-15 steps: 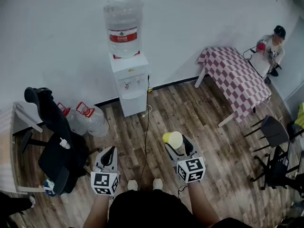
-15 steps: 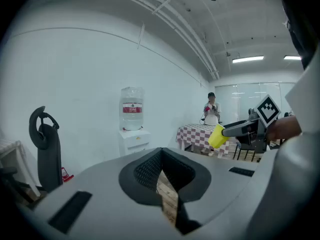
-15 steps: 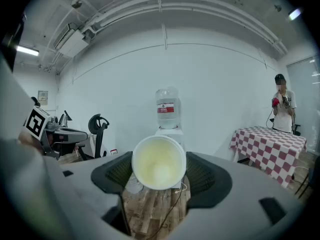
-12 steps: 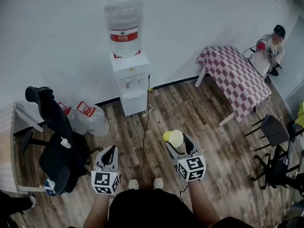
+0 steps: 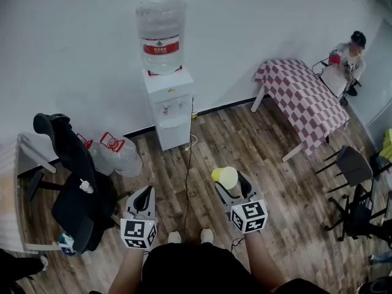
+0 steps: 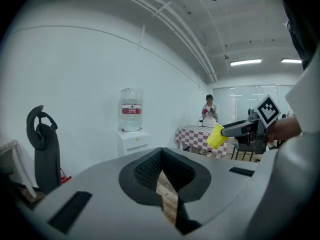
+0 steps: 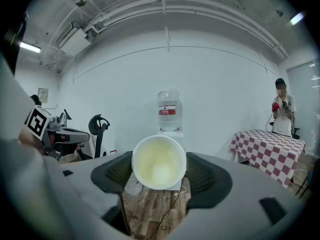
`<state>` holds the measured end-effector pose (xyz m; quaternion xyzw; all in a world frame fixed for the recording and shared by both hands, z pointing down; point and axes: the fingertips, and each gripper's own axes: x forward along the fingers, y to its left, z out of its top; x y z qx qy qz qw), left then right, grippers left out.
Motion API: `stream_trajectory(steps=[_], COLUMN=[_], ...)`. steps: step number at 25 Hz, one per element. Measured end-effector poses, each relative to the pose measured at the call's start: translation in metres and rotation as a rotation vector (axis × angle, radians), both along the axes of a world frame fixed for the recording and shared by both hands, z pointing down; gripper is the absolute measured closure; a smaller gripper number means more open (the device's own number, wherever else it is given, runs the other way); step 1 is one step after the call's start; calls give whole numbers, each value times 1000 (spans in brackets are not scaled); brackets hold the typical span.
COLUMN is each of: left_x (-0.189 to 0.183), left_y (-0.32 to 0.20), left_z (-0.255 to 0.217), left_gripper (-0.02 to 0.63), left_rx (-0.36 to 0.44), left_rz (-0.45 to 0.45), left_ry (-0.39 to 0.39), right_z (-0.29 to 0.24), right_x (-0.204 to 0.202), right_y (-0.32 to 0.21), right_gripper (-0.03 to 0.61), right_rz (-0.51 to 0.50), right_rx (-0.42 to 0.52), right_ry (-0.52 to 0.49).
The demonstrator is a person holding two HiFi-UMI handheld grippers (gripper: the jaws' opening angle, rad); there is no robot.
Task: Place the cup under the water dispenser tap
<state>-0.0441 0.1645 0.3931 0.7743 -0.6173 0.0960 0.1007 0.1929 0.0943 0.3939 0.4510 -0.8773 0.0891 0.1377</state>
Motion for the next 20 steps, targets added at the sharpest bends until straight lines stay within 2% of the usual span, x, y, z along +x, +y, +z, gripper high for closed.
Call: stream_trajectory(steps=[11, 20], left_x=[-33, -62], left_y=[3, 12], left_z=[8, 20], left_gripper=[600, 600], left_rx=[-3, -23], left_rz=[30, 67], left_ry=[24, 41], right_z=[5, 16], right_x=[-34, -69], right_y=[9, 32], right_gripper=[232, 233], right_rz=[-6, -6], right_rx=[-7, -52], right_ry=[70, 86])
